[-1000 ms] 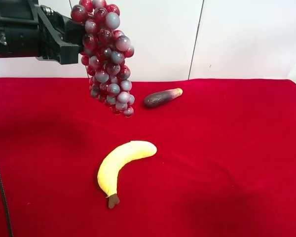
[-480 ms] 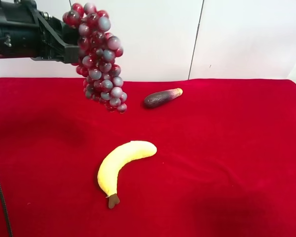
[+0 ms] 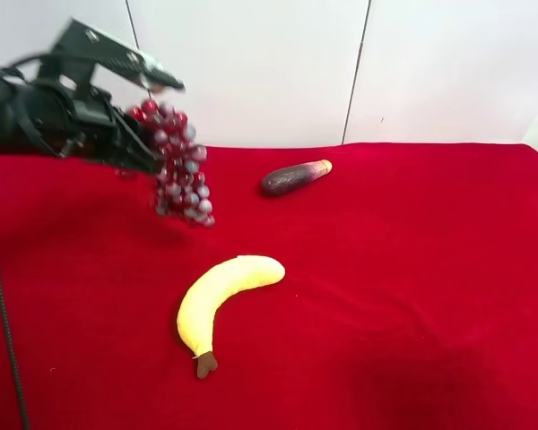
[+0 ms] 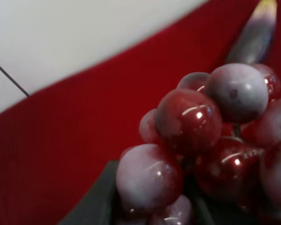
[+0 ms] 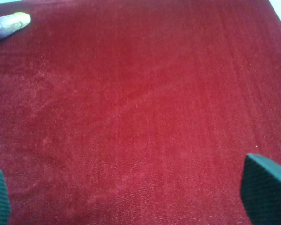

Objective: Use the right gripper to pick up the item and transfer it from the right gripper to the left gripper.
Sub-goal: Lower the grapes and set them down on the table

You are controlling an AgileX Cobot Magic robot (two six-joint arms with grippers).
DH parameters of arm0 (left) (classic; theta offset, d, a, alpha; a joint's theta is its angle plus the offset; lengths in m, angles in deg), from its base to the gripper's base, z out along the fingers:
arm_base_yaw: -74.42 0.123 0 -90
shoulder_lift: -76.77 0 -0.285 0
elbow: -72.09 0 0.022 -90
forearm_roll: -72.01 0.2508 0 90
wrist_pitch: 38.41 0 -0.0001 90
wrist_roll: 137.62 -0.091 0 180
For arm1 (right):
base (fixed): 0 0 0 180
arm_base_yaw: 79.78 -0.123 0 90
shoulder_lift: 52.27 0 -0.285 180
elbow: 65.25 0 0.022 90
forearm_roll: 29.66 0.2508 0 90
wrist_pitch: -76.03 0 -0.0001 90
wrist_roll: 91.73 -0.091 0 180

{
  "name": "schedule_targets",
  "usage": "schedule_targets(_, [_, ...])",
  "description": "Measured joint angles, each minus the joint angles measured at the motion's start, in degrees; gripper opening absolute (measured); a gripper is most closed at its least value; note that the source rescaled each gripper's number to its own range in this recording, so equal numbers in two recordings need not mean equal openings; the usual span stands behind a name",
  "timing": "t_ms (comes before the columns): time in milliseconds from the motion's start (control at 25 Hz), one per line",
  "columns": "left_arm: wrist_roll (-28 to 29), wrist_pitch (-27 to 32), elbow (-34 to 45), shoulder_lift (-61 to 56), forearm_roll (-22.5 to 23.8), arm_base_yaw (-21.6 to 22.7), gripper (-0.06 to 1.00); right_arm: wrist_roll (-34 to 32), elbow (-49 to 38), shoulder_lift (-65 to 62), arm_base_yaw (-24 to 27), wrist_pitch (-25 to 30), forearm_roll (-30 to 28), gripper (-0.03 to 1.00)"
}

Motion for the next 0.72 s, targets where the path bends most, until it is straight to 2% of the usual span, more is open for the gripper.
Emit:
schedule_targets(440, [-0.1, -1.4, -6.7, 14.9, 8.4, 0.0, 0.25, 0.0, 0.0, 0.0, 0.0, 0.0, 0.0, 0.96])
schedule_targets(720, [-0.1, -1.4, -8.1, 18.8, 12.5, 0.0, 0.25, 0.0, 0.0, 0.0, 0.0, 0.0, 0.0, 0.96])
